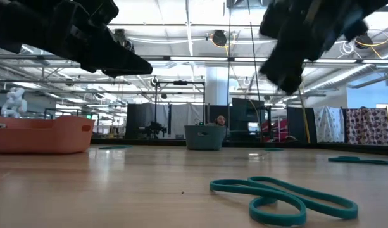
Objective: Sort rubber bands into baskets
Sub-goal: Put the center blue rubber band into the light blue bin
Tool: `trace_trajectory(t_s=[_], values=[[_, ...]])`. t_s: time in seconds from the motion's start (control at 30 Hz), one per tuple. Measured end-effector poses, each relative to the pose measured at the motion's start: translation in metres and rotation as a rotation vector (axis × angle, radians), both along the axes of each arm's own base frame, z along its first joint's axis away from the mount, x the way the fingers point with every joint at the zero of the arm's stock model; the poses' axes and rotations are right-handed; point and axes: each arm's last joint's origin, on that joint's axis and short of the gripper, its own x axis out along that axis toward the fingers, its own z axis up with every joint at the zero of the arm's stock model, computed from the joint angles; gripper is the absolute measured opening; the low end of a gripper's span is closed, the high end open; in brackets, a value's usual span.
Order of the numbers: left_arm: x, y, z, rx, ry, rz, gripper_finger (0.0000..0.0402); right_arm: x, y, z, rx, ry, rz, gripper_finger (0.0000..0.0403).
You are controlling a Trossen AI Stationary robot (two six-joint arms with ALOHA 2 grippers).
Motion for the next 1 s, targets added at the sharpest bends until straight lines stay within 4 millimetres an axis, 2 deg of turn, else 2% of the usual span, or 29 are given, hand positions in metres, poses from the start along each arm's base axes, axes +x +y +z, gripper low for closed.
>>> trace_trajectory(t_s=[0.27,0.43,0.53,0.77,1.0], values=[[0.000,0.000,0.000,-0.008,0.001,-0.001,0.0114,-0.025,0.041,0.054,0.245,-0.100,0.137,0.0001],[0.000,0.000,0.000,-0.030,0.000,0.005,0.0114,-0.038,0.071,0.078,0.333,0.033,0.226,0.0001],[0.000,0.000,0.000,-0.028,0.002,0.005,0.0114,-0.048,0.085,0.088,0.359,0.166,0.209,0.0000],[-0.001,0.000,-0.002,-0.021,0.018,0.004,0.0114,-0.070,0.110,0.089,0.425,0.327,0.088,0.0000],[-0.001,0.000,-0.002,0.011,0.023,-0.004,0.0114,-0.083,0.130,0.064,0.351,0.489,-0.045,0.0000]])
